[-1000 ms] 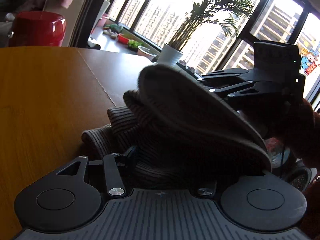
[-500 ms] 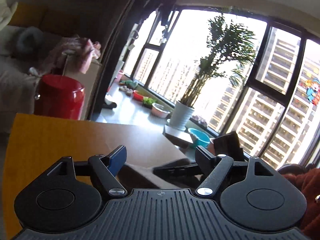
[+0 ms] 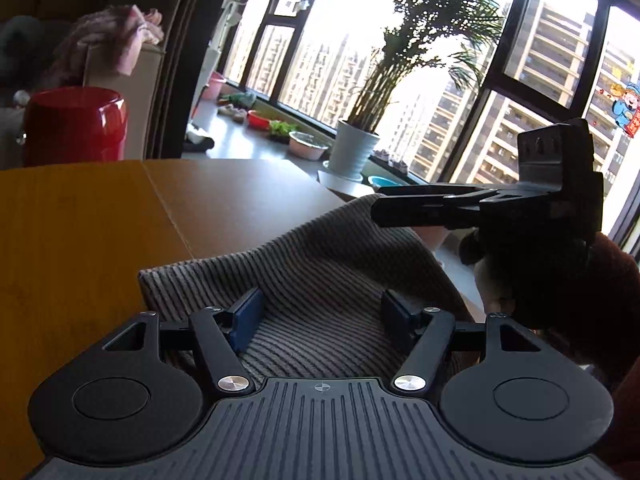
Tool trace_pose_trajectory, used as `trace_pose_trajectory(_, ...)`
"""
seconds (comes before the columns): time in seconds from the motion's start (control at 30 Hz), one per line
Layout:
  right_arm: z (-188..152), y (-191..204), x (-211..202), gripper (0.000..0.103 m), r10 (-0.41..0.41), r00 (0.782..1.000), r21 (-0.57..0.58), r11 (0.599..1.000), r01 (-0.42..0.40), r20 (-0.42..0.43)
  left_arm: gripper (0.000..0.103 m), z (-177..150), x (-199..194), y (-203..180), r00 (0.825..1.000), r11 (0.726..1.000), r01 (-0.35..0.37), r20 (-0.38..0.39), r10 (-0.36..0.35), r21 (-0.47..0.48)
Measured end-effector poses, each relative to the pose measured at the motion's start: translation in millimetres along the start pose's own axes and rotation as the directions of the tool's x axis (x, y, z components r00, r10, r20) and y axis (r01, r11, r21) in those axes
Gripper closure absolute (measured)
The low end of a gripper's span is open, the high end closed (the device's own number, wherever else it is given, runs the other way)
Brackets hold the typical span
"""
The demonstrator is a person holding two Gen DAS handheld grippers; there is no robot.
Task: Fold clothes
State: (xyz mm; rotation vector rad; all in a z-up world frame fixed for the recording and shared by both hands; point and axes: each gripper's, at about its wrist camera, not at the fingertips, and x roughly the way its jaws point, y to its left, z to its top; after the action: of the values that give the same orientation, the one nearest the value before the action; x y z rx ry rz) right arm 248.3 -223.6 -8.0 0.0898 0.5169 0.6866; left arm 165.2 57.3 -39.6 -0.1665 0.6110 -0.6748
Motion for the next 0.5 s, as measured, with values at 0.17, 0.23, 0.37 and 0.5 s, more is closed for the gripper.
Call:
trace_pose_trajectory(0.17, 4, -2, -8, 0.000, 0.139, 0.985, 0.141, 0.978, -0.153, 0.105, 0.030, 0, -1, 0, 1.000, 1.000, 0.006, -0.002, -0.006, -0.010)
trace_pose_trajectory(0.23, -3, -4, 7, 0.000, 0.174, 0.983, 0.198, 0.963, -0.182, 0.055, 0.030, 0, -1, 1, 1.000, 1.000, 0.010, -0.001, -0.010, -0.015)
trace_pose_trajectory(0.37, -20, -4, 34, 0.000, 0.155, 0.988, 0.224, 0.963, -0.146, -0.022, 0.029, 0, -1, 2, 1.000, 0.999, 0.021, 0.002, -0.021, -0.026)
trace_pose_trajectory(0.5, -33, 4, 52, 0.000, 0.078, 0.995, 0.163, 0.984, -0.066, -0.068, 0.027, 0, 0, 1, 1.000, 1.000, 0.019, 0.007, -0.019, -0.020)
